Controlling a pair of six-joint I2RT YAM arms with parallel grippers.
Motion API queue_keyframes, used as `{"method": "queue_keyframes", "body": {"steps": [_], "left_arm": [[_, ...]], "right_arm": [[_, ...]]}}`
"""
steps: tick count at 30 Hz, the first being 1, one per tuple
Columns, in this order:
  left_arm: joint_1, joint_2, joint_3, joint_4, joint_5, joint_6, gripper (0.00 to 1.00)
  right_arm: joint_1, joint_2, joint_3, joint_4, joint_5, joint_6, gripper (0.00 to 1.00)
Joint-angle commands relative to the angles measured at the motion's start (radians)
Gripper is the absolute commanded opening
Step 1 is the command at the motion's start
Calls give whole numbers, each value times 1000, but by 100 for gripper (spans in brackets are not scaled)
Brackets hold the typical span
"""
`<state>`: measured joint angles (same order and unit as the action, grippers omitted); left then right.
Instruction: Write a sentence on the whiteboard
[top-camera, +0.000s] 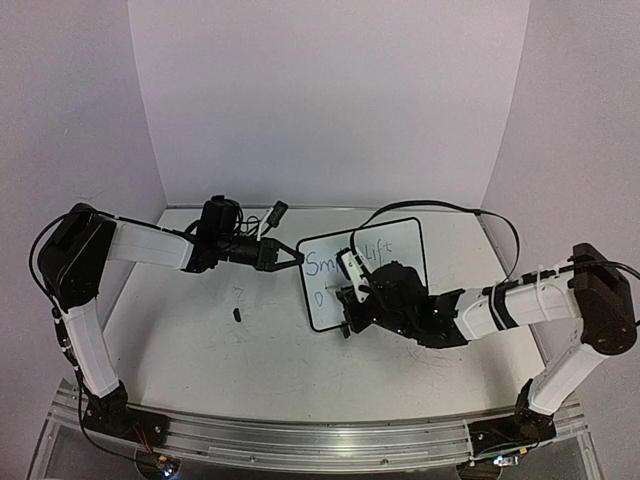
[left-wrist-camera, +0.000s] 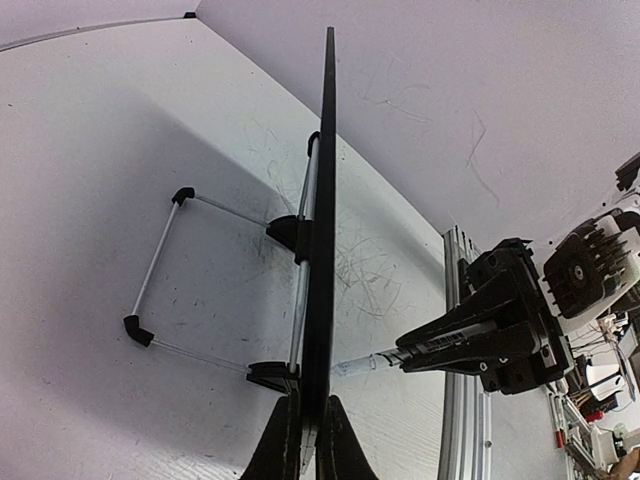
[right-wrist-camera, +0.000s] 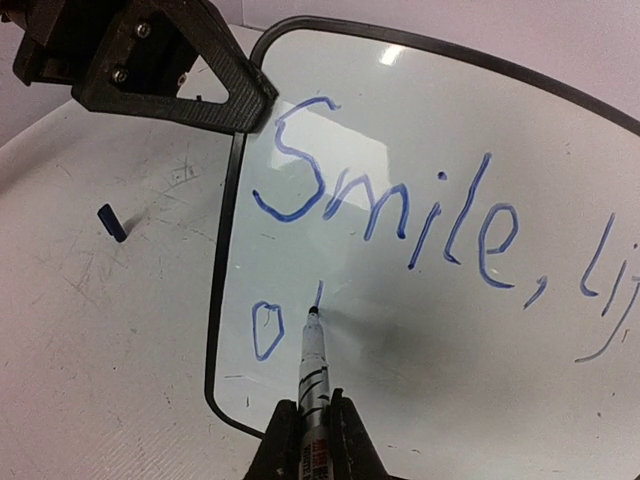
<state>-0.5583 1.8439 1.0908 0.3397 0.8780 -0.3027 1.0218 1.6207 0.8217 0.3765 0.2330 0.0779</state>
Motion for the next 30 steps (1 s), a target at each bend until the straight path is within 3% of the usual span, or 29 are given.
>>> {"method": "queue_keyframes", "body": {"steps": [1,30], "left_arm": [[0,-48,16,-4,24,1,0],[0,-46,16,-4,25,1,0]], "right_arm": [[-1,3,-15,-4,-11,25,0],[3,-10,-56,-37,-12,65,0]]}}
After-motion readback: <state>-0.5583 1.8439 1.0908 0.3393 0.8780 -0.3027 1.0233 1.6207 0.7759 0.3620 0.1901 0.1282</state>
